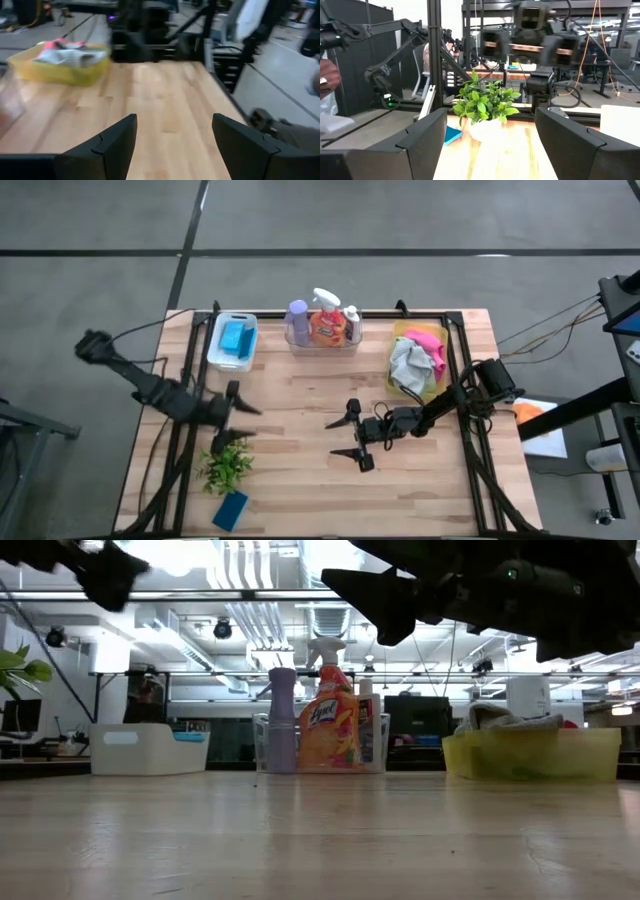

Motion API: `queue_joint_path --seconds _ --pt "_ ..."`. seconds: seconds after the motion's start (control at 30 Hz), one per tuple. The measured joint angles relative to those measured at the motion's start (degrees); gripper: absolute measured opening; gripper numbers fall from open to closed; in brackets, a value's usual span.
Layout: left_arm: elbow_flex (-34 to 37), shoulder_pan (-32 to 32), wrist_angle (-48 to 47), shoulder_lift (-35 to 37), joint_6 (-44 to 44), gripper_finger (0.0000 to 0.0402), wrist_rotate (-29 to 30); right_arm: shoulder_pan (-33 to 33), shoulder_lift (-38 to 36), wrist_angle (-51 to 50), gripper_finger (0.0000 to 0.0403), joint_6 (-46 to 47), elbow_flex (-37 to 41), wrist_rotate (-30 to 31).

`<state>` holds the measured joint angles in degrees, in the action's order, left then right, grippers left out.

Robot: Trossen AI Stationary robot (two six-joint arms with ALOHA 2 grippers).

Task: Pick & Place Kitchen Items
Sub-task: Put the blue sponge into the white bin

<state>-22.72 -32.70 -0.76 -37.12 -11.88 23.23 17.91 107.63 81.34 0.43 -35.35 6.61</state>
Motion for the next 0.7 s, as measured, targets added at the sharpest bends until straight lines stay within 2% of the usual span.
queue_joint_path --seconds 0.17,0.3,0.47,0.57,0.7 --pt "-3.7 -14.2 -0.3 -5.7 -1.4 0.0267 10.1 0.0 0.0 -0.2 0.0304 0.0 -0.7 0.0" --pt "-10.5 -19.9 -3.5 -13.9 -2.2 0.0267 11.2 0.0 0.0 -0.9 0.0304 0.0 -1.2 0.0" --pt "-21.7 -22.6 -15.8 -26.3 -9.2 0.0267 8.8 0.0 0.0 -2.3 0.0304 0.0 -1.4 0.0" --pt "-27.9 -23.3 -23.6 -33.7 -15.1 0.0267 4.6 0.0 0.0 -2.6 0.0304 0.0 -1.4 0.0" --pt "-34.3 -24.4 -28.7 -41.9 -21.4 0.0267 -1.6 0.0 0.0 -2.7 0.0304 0.5 -1.5 0.0"
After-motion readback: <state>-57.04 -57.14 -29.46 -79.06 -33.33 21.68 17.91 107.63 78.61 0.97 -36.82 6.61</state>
